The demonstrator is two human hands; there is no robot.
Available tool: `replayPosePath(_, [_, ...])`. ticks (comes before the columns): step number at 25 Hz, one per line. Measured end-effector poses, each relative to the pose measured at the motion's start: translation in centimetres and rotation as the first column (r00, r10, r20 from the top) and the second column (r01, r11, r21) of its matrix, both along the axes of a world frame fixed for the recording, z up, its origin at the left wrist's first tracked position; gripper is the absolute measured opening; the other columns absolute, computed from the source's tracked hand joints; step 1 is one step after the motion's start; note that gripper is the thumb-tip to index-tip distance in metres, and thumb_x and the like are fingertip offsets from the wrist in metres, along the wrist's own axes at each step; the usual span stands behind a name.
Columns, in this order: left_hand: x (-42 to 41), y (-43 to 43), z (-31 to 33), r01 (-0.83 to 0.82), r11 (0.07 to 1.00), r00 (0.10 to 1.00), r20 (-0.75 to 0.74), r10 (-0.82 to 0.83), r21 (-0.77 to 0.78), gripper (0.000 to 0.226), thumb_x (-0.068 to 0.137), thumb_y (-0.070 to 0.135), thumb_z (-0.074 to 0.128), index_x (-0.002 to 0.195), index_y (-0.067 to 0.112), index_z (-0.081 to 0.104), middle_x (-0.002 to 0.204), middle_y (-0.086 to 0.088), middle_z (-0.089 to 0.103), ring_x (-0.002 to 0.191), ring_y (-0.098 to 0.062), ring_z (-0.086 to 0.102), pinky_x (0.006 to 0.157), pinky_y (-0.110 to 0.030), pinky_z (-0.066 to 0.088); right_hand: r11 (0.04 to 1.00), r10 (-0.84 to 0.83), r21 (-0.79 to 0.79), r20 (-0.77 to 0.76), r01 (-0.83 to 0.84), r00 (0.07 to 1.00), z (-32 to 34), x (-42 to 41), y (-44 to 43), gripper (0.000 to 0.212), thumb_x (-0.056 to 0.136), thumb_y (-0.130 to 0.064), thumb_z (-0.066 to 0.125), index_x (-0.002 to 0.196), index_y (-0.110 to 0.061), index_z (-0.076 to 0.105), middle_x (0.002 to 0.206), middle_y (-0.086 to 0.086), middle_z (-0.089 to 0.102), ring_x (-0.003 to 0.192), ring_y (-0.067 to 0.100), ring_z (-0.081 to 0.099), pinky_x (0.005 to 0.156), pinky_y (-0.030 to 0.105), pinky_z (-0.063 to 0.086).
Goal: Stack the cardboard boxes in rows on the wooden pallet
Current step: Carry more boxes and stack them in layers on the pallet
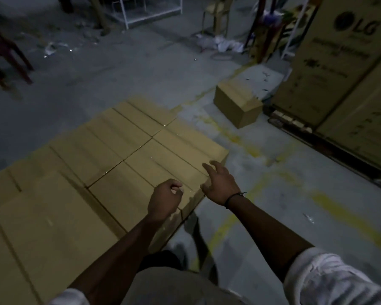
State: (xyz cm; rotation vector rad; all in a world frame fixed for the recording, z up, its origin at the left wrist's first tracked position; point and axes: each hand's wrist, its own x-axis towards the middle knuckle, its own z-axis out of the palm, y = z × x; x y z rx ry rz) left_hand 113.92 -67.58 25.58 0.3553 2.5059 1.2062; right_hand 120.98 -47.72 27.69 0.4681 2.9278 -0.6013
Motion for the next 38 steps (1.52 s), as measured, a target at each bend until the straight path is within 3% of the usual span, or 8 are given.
replayPosePath(6, [-5.3, 8.4, -2.7, 0.116, 0.991, 0.993, 0.028, -0.115, -0.061, 0.015, 0.088, 0.022, 0.069, 0.08, 0.035, 0.069, 0.082, 0.02, 0.069, 0.082, -0.003, 0.068, 0.075, -0.023, 0.055, 0.992, -0.125, -0.029, 0.018, 0.125, 0.992, -2.5, -2.4, 9.0, 0.067, 0.097, -0.049, 0.055, 0.155, -0.028, 0.029, 0.16, 0.005, 0.025, 0.14, 0.033, 0.032, 0.107, 0.052, 0.039])
replayPosePath(10, [-12.2, 17.2, -3.3, 0.155, 0.987, 0.987, 0.053, -0.152, -0.046, 0.009, 0.087, 0.023, 0.07, 0.084, 0.032, 0.07, 0.085, 0.014, 0.07, 0.084, -0.009, 0.068, 0.074, -0.021, 0.05, 0.982, -0.189, 0.004, 0.032, 0.189, 0.981, -3.1, -6.3, 17.0, 0.068, 0.098, -0.053, 0.052, 0.155, -0.027, 0.028, 0.159, 0.004, 0.026, 0.139, 0.033, 0.033, 0.107, 0.052, 0.04])
replayPosePath(15, [-18.8, 27.6, -2.8, 0.253, 0.967, 0.967, 0.044, -0.252, -0.014, 0.007, 0.087, 0.029, 0.068, 0.084, 0.035, 0.07, 0.088, 0.019, 0.07, 0.085, -0.004, 0.067, 0.079, -0.026, 0.055, 0.957, -0.289, 0.019, 0.007, 0.289, 0.957, -2.0, -11.8, 26.1, 0.067, 0.098, -0.054, 0.051, 0.155, -0.026, 0.029, 0.158, 0.004, 0.029, 0.139, 0.031, 0.035, 0.109, 0.051, 0.039])
replayPosePath(23, [-25.2, 42.1, -4.8, 0.408, 0.911, 0.913, 0.015, -0.408, -0.053, 0.012, 0.089, 0.024, 0.07, 0.081, 0.033, 0.068, 0.084, 0.014, 0.068, 0.081, -0.007, 0.066, 0.072, -0.024, 0.054, 0.902, -0.425, -0.091, -0.027, 0.421, 0.905, -4.8, -16.7, 39.8, 0.066, 0.097, -0.053, 0.054, 0.153, -0.024, 0.035, 0.155, 0.005, 0.035, 0.137, 0.031, 0.038, 0.106, 0.049, 0.042])
replayPosePath(27, [-29.0, 51.6, -6.0, 0.381, 0.919, 0.925, 0.026, -0.38, -0.098, 0.018, 0.091, 0.025, 0.068, 0.077, 0.036, 0.066, 0.086, 0.014, 0.069, 0.08, -0.006, 0.066, 0.074, -0.027, 0.055, 0.897, -0.422, -0.158, -0.034, 0.412, 0.906, -7.5, -20.3, 49.7, 0.066, 0.098, -0.051, 0.054, 0.154, -0.023, 0.034, 0.156, 0.007, 0.033, 0.137, 0.033, 0.038, 0.107, 0.05, 0.041])
replayPosePath(33, [-33.1, 65.6, -3.8, 0.323, 0.945, 0.941, 0.122, -0.315, -0.051, 0.005, 0.093, 0.027, 0.069, 0.094, 0.03, 0.073, 0.096, 0.011, 0.071, 0.096, -0.011, 0.067, 0.086, -0.027, 0.052, 0.928, -0.333, -0.195, -0.048, 0.318, 0.942, -6.5, -26.2, 65.2, 0.067, 0.098, -0.053, 0.053, 0.154, -0.022, 0.033, 0.154, 0.008, 0.039, 0.136, 0.033, 0.041, 0.106, 0.049, 0.041])
replayPosePath(38, [-36.7, 75.2, -3.1, 0.243, 0.965, 0.968, 0.08, -0.236, -0.098, 0.013, 0.095, 0.024, 0.064, 0.096, 0.026, 0.077, 0.106, 0.005, 0.075, 0.099, -0.015, 0.066, 0.091, -0.029, 0.051, 0.937, -0.299, -0.207, -0.06, 0.281, 0.952, -5.4, -31.2, 76.1, 0.067, 0.098, -0.051, 0.056, 0.153, -0.017, 0.037, 0.152, 0.011, 0.043, 0.137, 0.034, 0.041, 0.107, 0.052, 0.04])
